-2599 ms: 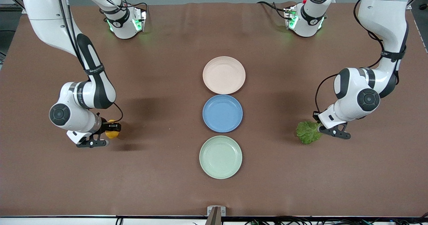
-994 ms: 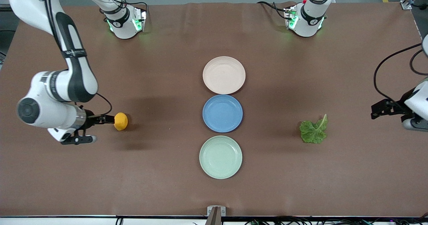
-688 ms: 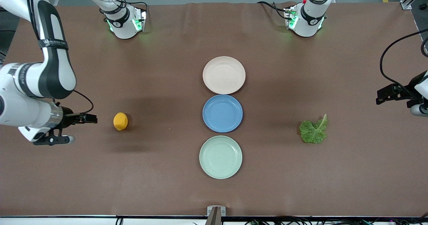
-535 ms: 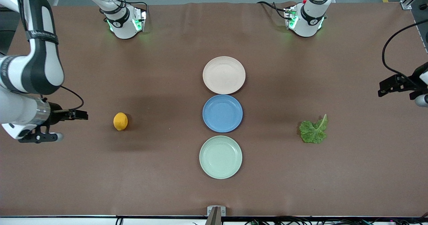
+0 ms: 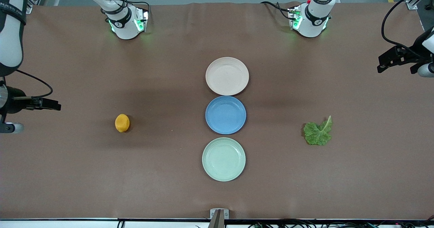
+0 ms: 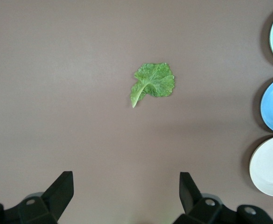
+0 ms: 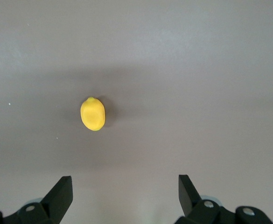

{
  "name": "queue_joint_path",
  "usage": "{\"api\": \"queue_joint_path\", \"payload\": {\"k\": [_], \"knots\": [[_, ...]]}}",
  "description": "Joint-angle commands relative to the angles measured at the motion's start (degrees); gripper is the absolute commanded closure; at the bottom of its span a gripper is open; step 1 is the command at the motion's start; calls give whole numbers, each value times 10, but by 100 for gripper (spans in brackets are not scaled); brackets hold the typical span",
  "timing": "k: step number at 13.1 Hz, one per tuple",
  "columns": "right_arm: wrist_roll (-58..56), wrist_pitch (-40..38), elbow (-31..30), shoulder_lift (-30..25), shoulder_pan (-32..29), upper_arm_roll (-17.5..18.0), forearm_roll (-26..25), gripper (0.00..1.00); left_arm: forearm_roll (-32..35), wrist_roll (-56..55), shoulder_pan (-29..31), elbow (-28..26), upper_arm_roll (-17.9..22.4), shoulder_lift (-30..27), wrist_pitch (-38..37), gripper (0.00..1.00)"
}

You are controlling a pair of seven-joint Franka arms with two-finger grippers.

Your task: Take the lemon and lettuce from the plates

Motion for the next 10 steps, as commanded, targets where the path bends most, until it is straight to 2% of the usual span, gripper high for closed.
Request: {"api": "queue_joint_path", "payload": {"k": [1, 4, 6, 10], "knots": [[0, -6, 13, 1, -12, 6, -2, 0, -10, -31, -8, -24, -2, -20, 2, 0], [-4, -28, 12, -5, -11, 6, 4, 0, -15, -23, -6, -24, -12, -27, 0, 0], [-8, -50, 5, -35, -11, 6, 0, 0, -19, -25, -5, -23, -12, -27, 0, 0], [-9, -37, -78, -107, -11, 6, -4, 0, -10, -34, -9, -25, -15, -24, 1, 0]]}}
